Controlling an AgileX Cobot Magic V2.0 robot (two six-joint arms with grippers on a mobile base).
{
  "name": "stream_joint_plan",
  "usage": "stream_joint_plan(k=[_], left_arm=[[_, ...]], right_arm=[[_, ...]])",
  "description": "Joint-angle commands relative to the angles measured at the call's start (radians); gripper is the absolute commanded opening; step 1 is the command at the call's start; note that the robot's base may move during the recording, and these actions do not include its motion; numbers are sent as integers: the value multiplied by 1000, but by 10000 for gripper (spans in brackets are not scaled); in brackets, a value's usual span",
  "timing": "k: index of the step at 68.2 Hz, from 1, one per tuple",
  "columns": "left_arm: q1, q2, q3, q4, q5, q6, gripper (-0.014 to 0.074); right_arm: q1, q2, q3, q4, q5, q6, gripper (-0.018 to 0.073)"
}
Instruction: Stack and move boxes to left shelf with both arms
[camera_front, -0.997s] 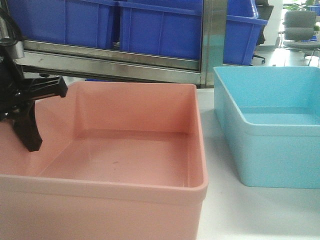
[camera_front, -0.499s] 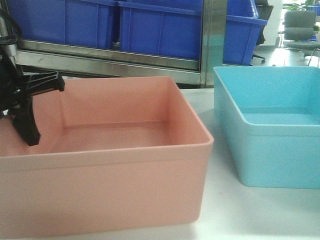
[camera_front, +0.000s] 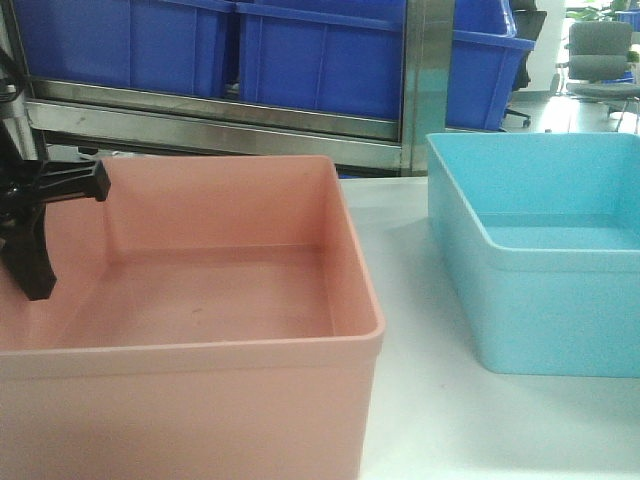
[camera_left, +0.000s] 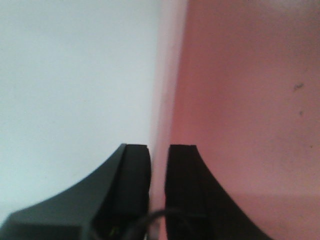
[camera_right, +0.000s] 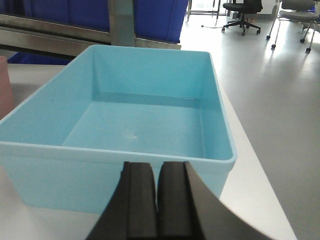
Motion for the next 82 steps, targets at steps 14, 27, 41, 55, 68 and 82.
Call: stream_joint_plan(k=[14,27,41,55,68,82], left_arm=[[3,-58,-34,1,28,24,490],[3,-163,-84,43,164,26,545],[0,-449,-82,195,211,26,324],[1,-763,16,310,183,26,85],[1,-1029,182,380,99,26,-10],[1,-1188,323,390,0,26,-10]], right_arm=[[-5,-21,-17,0,-96,-3,55],[-5,-21,-17,0,-96,-3,55],[-5,-21,-17,0,-96,-3,55],[-5,-21,-17,0,-102,-3,55],[-5,-21,-17,63,-198,-1,55],[-5,0,-131,115,-223,-1,55]])
